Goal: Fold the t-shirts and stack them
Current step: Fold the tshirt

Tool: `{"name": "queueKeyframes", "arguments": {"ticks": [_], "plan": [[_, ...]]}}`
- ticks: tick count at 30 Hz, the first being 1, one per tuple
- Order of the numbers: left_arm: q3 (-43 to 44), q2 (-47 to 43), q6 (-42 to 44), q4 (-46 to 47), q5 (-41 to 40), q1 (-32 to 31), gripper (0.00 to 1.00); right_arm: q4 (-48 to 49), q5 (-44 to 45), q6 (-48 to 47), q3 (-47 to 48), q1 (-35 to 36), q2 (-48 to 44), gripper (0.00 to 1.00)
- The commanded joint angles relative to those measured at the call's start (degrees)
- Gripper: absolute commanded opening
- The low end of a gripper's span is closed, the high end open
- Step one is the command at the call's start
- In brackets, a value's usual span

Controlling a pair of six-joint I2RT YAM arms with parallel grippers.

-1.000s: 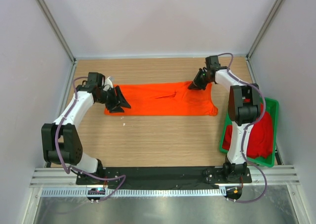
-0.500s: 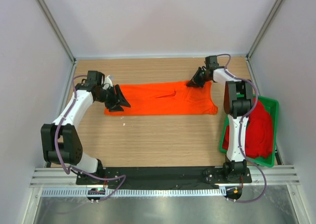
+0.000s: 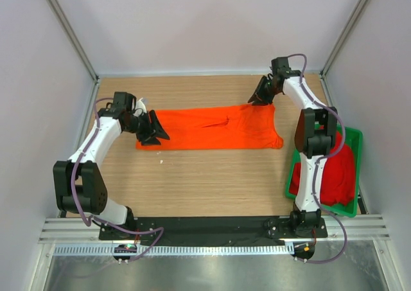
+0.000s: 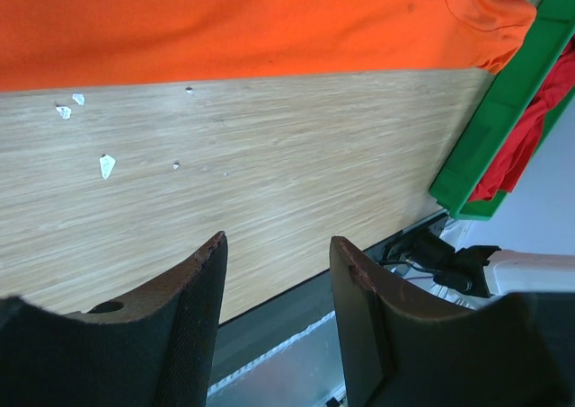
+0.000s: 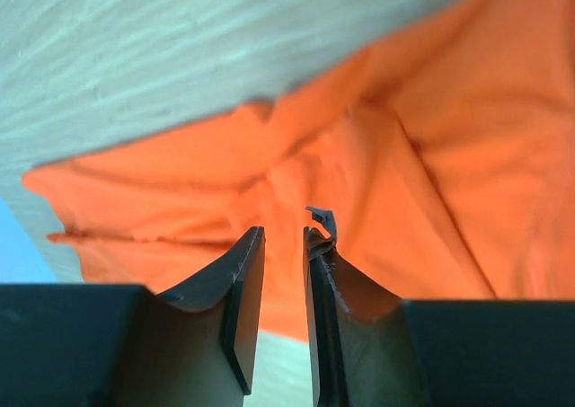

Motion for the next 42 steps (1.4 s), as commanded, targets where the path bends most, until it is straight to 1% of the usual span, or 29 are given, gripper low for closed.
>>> {"name": "queueKeyframes", "arguments": {"ticks": [1, 3, 4, 5, 7, 11, 14, 17, 20, 23, 24, 25, 28, 29, 32, 36, 40, 41, 42], "plan": [[0.8, -0.9, 0.5, 0.4, 1.1, -0.2, 0.51, -6.8, 3.6, -2.7, -3.7, -0.4, -10.9, 0.31], [0.3, -1.2, -0.2, 1.3, 1.4, -0.2, 0.51, -6.9, 4.1, -3.1, -10.1, -0.7, -14.1, 0.31], [-0.1, -1.3, -0.4, 1.7, 1.7, -0.2, 0.51, -6.9, 4.1, -3.4, -12.4, -1.0, -17.2, 0.30], [-0.4, -1.3, -0.5, 1.9, 1.8, -0.1, 0.51, -7.0, 4.1, -3.8, -16.6, -1.5, -18.5, 0.28], [-0.7, -1.6, -0.7, 2.1, 1.9, -0.2, 0.51, -7.2, 4.5, -4.7, -20.6, -2.1, -21.3, 0.23], [-1.4, -2.0, -1.0, 2.5, 1.9, -0.2, 0.51, -7.2, 7.2, -6.9, -30.7, -3.4, -27.5, 0.21], [-1.3, -2.3, -1.2, 2.5, 1.9, -0.2, 0.51, -5.9, 8.5, -8.0, -35.9, -4.2, -28.9, 0.20], [-0.9, -2.7, -1.4, 2.5, 2.1, -0.2, 0.51, -3.6, 8.5, -8.2, -38.2, -4.4, -28.4, 0.20], [-0.9, -3.1, -1.7, 2.3, 2.1, -0.2, 0.51, -1.8, 9.4, -8.3, -38.3, -4.4, -26.1, 0.19], [-0.9, -3.3, -1.8, 2.1, 2.2, -0.3, 0.51, -2.2, 13.5, -8.7, -36.4, -4.4, -21.4, 0.19], [-0.8, -3.4, -1.9, 2.1, 2.2, -0.2, 0.51, -2.8, 16.2, -9.1, -35.7, -5.9, -20.3, 0.19], [-0.8, -3.5, -1.8, 2.0, 2.1, -0.4, 0.51, -2.9, 17.3, -9.2, -35.2, -5.9, -18.6, 0.19], [-0.8, -3.6, -1.8, 1.5, 2.1, -0.4, 0.51, -3.3, 19.3, -11.2, -32.4, -5.9, -16.9, 0.19], [-0.8, -3.5, -1.9, 1.6, 2.0, -0.5, 0.51, -3.7, 21.5, -11.6, -31.8, -5.9, -16.7, 0.19], [-1.1, -3.4, -1.8, 1.4, 1.3, -0.6, 0.51, -5.5, 23.2, -13.6, -30.2, -5.8, -17.0, 0.19], [-0.5, -2.0, -1.9, 2.0, -0.4, -0.6, 0.51, -6.0, 18.4, -14.3, -30.6, -5.8, -21.1, 0.21], [0.4, 2.0, -3.1, 2.5, -4.7, -0.6, 0.48, -7.9, 17.5, -14.3, -30.7, -5.9, -24.9, 0.25], [0.9, 2.7, -3.2, 2.5, -7.7, -0.5, 0.48, -8.4, 18.2, -14.4, -30.7, -5.9, -25.5, 0.27], [1.2, 3.5, -3.5, 2.4, -9.0, -0.5, 0.47, -8.8, 18.7, -14.6, -30.6, -6.2, -25.5, 0.26]]}}
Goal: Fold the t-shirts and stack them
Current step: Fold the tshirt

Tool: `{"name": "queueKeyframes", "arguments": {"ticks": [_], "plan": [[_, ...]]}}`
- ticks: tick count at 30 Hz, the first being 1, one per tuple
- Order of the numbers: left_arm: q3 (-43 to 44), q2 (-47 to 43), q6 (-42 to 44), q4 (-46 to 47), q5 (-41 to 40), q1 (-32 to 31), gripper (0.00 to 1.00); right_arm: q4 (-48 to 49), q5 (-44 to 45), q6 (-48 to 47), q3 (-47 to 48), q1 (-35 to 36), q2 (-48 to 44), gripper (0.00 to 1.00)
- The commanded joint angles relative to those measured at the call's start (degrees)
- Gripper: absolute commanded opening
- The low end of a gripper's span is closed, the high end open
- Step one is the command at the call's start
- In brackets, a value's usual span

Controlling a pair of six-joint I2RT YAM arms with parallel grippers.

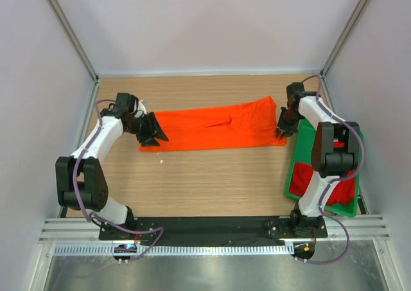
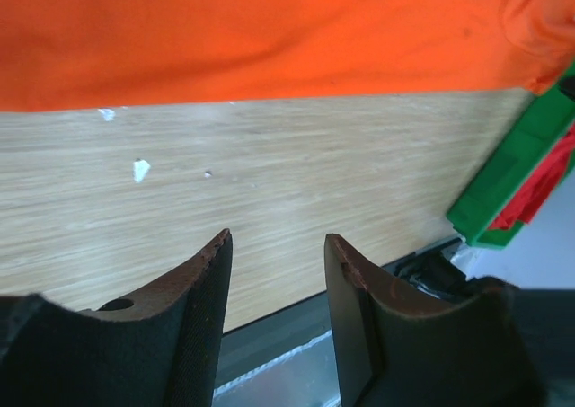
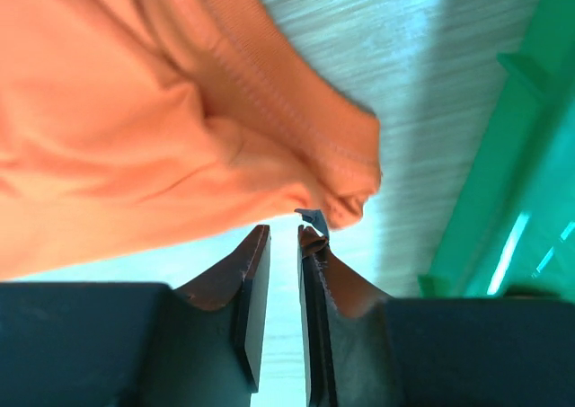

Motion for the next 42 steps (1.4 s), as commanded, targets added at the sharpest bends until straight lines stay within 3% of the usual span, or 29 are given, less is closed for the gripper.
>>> {"name": "queueKeyframes", "arguments": {"ticks": [1, 8, 16, 22, 32, 42], "plan": [[2.7, 3.5, -1.7, 1.3, -7.0, -0.1, 0.46, -1.8, 0.8, -1.4, 1.4, -0.7, -5.0, 0.26], [8.2, 13.5, -2.7, -1.0, -14.7, 1.0, 0.28, -2.1, 1.3, -0.1, 0.3, -2.4, -5.0, 0.13], [9.5, 20.3, -3.8, -0.3, -18.2, 2.0, 0.15, -1.9, 4.2, -1.2, 1.5, -2.4, -1.3, 0.09], [10.5, 23.0, -3.9, -0.4, -20.1, 2.2, 0.14, -0.8, 3.5, -0.9, 0.8, -2.5, 1.3, 0.08], [10.5, 27.5, -2.9, -1.1, -23.3, 2.9, 0.13, -0.8, 10.4, -0.2, 3.0, -2.9, 7.2, 0.07], [10.3, 28.0, -2.2, -0.9, -24.1, 3.5, 0.12, -1.5, 15.7, -0.9, 4.7, -2.9, 7.5, 0.08]]}}
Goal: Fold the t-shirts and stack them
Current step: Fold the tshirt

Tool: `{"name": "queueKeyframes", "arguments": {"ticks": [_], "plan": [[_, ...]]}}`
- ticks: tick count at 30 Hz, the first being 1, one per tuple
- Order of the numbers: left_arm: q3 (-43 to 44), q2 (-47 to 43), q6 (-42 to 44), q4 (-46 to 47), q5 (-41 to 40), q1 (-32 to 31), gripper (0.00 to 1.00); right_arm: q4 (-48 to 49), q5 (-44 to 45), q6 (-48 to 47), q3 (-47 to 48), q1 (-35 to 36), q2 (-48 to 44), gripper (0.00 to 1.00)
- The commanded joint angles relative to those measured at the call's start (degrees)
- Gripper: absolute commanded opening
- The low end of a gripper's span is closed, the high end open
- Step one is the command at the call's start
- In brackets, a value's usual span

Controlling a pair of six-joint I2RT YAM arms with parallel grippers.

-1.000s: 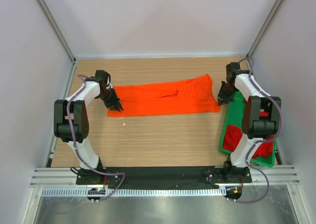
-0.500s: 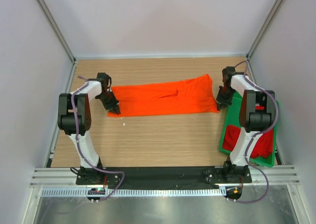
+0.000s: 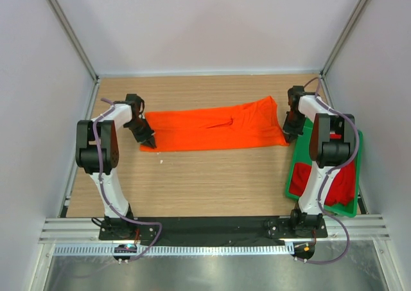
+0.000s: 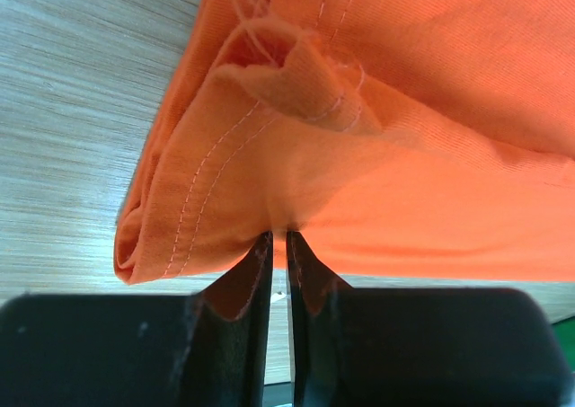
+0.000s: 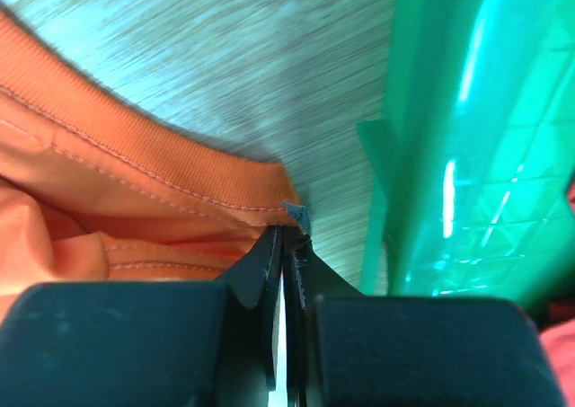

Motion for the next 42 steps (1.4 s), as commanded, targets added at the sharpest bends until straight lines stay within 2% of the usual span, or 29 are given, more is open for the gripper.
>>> {"name": "queueKeyframes", "arguments": {"ticks": [1, 5, 8, 9, 10, 13, 14, 16, 18, 23, 26, 33, 38, 42], "plan": [[-0.3, 2.0, 1.9, 1.0, -5.2, 0.9, 0.12, -0.2, 5.8, -0.7, 2.5, -0.4, 0.5, 0.07], [0.0, -1.0, 2.5, 0.2, -3.8, 0.8, 0.14, -2.1, 5.7, -0.5, 4.7, -0.3, -1.6, 0.08], [-0.8, -6.7, 2.0, 0.1, -2.2, 0.6, 0.24, -3.0, 4.2, 0.7, 7.1, -0.2, -6.0, 0.11], [-0.7, -8.2, 1.9, -0.4, -1.9, 0.6, 0.30, -3.2, 3.5, 1.0, 8.0, 0.2, -8.0, 0.18], [-0.8, -10.0, 1.3, -0.6, -1.6, 0.5, 0.32, -3.8, 2.4, 1.8, 9.8, 0.5, -8.7, 0.32], [-1.7, -17.0, 0.0, -0.5, -0.5, 0.5, 0.39, -4.2, -3.1, 4.4, 13.2, 2.7, -9.7, 0.49], [-2.2, -20.6, -0.3, -0.2, -0.3, 0.5, 0.41, -4.3, -3.8, 4.8, 14.1, 3.1, -9.7, 0.50], [-3.4, -23.8, -0.4, 0.7, 0.4, 0.5, 0.43, -4.1, -3.4, 5.3, 16.7, 9.5, -8.8, 0.51], [-4.0, -27.5, -0.3, 1.2, 0.9, 0.5, 0.44, -4.4, -3.0, 6.6, 18.7, 13.0, -7.1, 0.52], [-4.5, -31.1, 1.0, 0.3, 3.4, 0.5, 0.45, -5.9, -4.3, 10.1, 26.0, 22.4, 2.0, 0.57], [-6.1, -33.9, 1.6, 0.5, 5.9, 0.4, 0.46, -7.6, -3.5, 10.2, 31.9, 26.1, 6.3, 0.64], [-9.3, -38.9, 2.0, 0.0, 6.9, 0.0, 0.47, -11.7, -2.6, 8.6, 45.0, 36.7, 18.9, 0.65], [-9.6, -41.0, 2.5, -1.9, 6.2, -0.1, 0.47, -12.3, -2.4, 7.4, 46.3, 40.5, 22.1, 0.65], [-9.6, -42.6, 1.9, -3.8, 5.0, -0.1, 0.47, -11.7, -2.1, 6.6, 40.9, 42.0, 21.6, 0.65]]}}
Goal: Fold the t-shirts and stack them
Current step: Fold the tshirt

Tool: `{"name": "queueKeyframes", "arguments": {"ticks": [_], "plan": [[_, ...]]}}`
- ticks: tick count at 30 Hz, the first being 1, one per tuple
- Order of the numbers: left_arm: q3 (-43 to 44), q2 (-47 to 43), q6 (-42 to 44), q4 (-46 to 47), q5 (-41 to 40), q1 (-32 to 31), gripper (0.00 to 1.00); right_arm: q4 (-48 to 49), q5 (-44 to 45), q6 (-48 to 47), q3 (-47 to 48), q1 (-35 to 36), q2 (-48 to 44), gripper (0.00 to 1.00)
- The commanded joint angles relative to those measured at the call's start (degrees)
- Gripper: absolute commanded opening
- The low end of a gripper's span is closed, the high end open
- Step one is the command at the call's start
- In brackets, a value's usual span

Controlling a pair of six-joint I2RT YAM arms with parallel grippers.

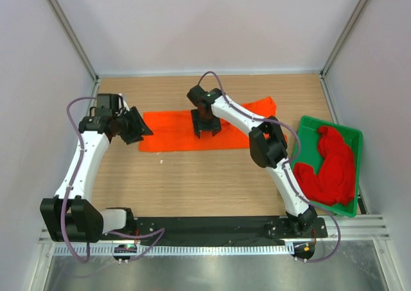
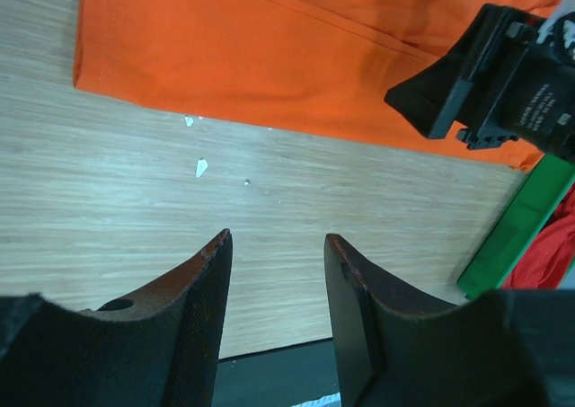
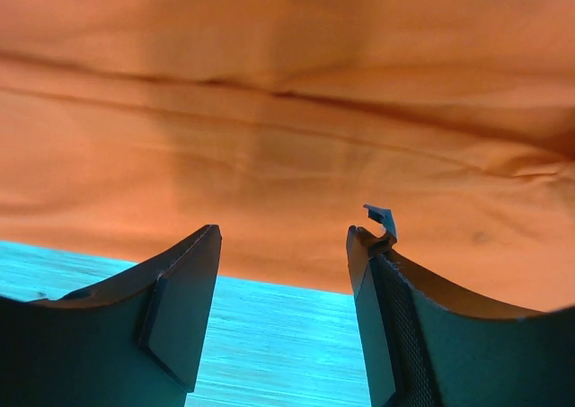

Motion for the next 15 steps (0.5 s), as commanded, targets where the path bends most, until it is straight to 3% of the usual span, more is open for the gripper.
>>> {"name": "queueKeyframes", "arguments": {"ticks": [1, 10, 15], "plan": [[1.0, -2.4, 0.4, -3.0, -0.5, -0.1, 0.47, -0.5, 1.3, -1.4, -3.5, 0.3, -1.6, 0.65], [-1.9, -6.6, -2.0, -7.0, -2.5, -1.2, 0.47, 5.9, 2.2, -6.0, -27.3, 1.9, -12.6, 0.66], [-2.7, -8.5, -2.1, -8.5, -3.5, -1.3, 0.47, 9.2, 2.6, -7.2, -42.7, 1.9, -27.1, 0.67]]}}
